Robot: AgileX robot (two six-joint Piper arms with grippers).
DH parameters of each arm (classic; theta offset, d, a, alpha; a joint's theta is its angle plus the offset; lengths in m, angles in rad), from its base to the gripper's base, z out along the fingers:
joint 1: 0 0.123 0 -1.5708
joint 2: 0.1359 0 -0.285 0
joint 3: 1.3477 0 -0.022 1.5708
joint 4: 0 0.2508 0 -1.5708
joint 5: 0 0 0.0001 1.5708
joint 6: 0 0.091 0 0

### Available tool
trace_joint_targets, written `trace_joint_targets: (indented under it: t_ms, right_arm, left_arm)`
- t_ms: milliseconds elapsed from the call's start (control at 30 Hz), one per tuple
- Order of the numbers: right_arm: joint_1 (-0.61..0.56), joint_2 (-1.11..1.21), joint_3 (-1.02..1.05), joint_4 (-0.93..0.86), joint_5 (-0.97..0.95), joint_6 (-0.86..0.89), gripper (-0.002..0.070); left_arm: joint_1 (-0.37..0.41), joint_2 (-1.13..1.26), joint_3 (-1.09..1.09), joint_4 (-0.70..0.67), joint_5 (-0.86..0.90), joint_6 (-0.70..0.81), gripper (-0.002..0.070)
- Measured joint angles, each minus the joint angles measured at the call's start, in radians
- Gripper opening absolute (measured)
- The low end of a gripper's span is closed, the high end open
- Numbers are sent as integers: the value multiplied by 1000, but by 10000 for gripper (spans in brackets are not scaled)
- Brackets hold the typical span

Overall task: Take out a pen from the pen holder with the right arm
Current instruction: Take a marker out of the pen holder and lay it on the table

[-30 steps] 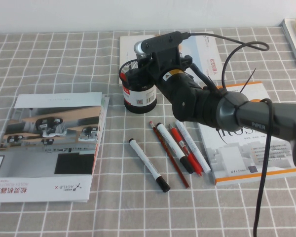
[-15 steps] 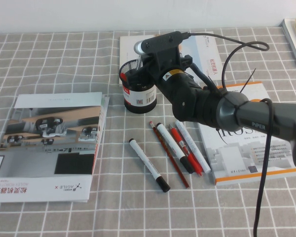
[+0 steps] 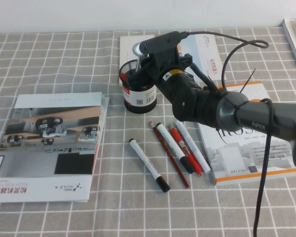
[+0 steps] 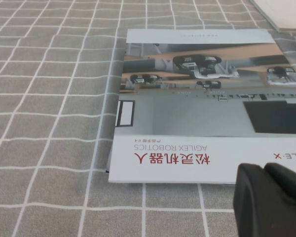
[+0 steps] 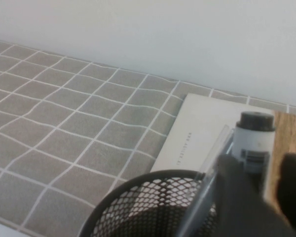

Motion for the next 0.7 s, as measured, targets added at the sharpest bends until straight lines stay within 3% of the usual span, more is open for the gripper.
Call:
trace_joint_targets:
  t_ms: [100,200,700]
  right_arm:
    - [0,0,0,0,0,-2,298]
    - [0,0,0,0,0,-2,361]
    - [-18,15,-90,16,45,-55,370]
  left_arm:
    - [0,0,0,0,0,0,-5]
    - [0,0,0,0,0,0,-5]
    - [0,0,0,0,0,0,-5]
